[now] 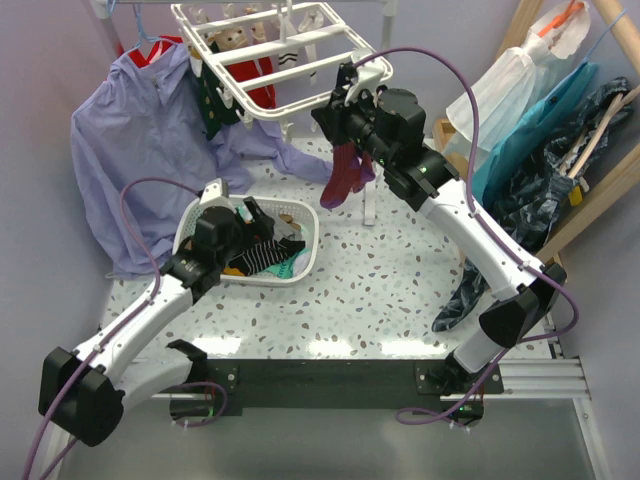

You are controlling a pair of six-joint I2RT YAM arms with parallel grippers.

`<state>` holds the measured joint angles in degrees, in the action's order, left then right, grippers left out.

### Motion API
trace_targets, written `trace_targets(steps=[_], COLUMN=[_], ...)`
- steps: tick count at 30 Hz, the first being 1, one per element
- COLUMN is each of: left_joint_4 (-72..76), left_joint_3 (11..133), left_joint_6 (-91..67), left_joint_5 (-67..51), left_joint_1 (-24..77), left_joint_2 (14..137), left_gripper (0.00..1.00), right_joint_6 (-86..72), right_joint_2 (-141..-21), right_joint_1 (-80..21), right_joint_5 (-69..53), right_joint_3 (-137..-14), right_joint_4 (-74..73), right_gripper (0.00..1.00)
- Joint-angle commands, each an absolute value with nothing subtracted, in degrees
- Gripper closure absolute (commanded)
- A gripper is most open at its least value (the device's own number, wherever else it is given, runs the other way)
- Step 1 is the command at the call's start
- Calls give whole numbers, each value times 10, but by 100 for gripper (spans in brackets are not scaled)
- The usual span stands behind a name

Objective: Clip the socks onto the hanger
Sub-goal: Pick up the sock from the bin.

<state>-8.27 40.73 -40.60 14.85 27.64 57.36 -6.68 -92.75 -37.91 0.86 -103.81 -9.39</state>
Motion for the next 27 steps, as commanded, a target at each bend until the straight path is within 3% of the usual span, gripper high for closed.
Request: trace_targets(steps=[1, 7, 14, 22, 24, 27], left_joint_4=[-178, -244, -296, -283, -273, -264], left_joint_3=[412, 439, 451, 476, 480, 487], left_joint_6=[-483, -494, -532, -528, -526, -519], left_joint_5=[100, 184, 178, 181, 181, 184], left_joint_1=[177, 146, 146, 148, 148, 152], left_joint_2=[606, 611, 664, 728, 745, 764], left_gripper=[4, 11, 19, 38, 47, 49], right_joint_6=[-72, -76, -79, -78, -78, -80], right_joint_2=[-933, -939, -944, -947, -947, -947], right_joint_1=[-381, -380, -381, -381, -380, -380], right_joint_5=[2, 2, -11, -11, -14, -14], right_joint_3=[-1038, -1041, -1041, -1041, -1041, -1042], right_joint_4=[-83, -90, -95, -96, -94, -93], right_gripper=[95, 96, 96, 96, 96, 96])
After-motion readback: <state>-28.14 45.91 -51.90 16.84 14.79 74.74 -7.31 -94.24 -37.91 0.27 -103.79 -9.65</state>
